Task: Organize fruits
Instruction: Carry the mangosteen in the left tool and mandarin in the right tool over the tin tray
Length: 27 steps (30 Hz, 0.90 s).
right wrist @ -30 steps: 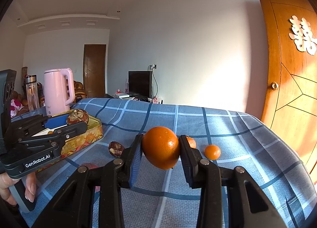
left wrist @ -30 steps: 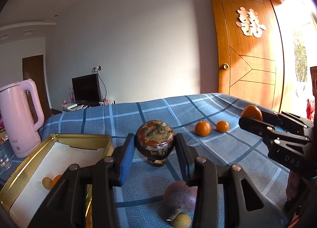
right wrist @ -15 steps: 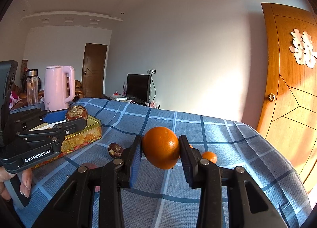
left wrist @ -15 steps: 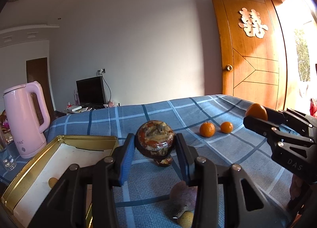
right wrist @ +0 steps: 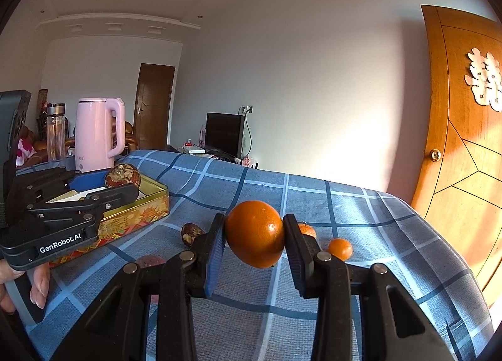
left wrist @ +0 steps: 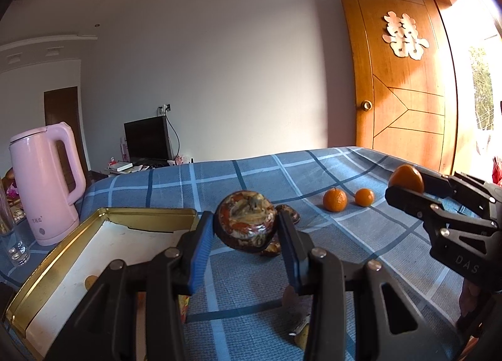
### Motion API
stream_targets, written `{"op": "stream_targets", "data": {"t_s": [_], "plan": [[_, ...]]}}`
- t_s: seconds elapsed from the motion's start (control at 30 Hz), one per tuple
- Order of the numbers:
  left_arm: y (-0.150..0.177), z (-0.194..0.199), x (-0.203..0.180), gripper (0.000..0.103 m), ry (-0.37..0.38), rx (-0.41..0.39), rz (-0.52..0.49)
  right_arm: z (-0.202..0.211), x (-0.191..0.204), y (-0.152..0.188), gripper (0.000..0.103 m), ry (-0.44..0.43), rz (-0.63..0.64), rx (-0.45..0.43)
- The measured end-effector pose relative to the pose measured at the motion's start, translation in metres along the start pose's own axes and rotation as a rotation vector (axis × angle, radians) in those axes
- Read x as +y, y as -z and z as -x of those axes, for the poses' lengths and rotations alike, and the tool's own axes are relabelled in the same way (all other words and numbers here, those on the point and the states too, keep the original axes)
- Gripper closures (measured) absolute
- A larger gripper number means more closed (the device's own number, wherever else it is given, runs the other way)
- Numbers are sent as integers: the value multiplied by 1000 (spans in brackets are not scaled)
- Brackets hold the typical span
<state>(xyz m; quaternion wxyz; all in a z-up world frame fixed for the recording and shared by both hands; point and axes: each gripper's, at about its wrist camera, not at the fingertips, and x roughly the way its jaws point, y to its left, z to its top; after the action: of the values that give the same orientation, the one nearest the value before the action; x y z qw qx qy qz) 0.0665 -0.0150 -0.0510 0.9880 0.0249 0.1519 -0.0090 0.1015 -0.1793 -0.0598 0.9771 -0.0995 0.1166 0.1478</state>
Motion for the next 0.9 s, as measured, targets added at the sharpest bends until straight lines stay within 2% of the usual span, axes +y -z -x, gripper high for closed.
{"op": "stream_targets", "data": {"t_s": [0.33, 0.9], "plan": [[2, 8, 29, 60, 0, 27, 57, -3, 16, -9, 64, -26, 32, 14], [-3, 21, 73, 60, -59, 73, 105, -7, 46, -38, 64, -126, 56, 4]]}}
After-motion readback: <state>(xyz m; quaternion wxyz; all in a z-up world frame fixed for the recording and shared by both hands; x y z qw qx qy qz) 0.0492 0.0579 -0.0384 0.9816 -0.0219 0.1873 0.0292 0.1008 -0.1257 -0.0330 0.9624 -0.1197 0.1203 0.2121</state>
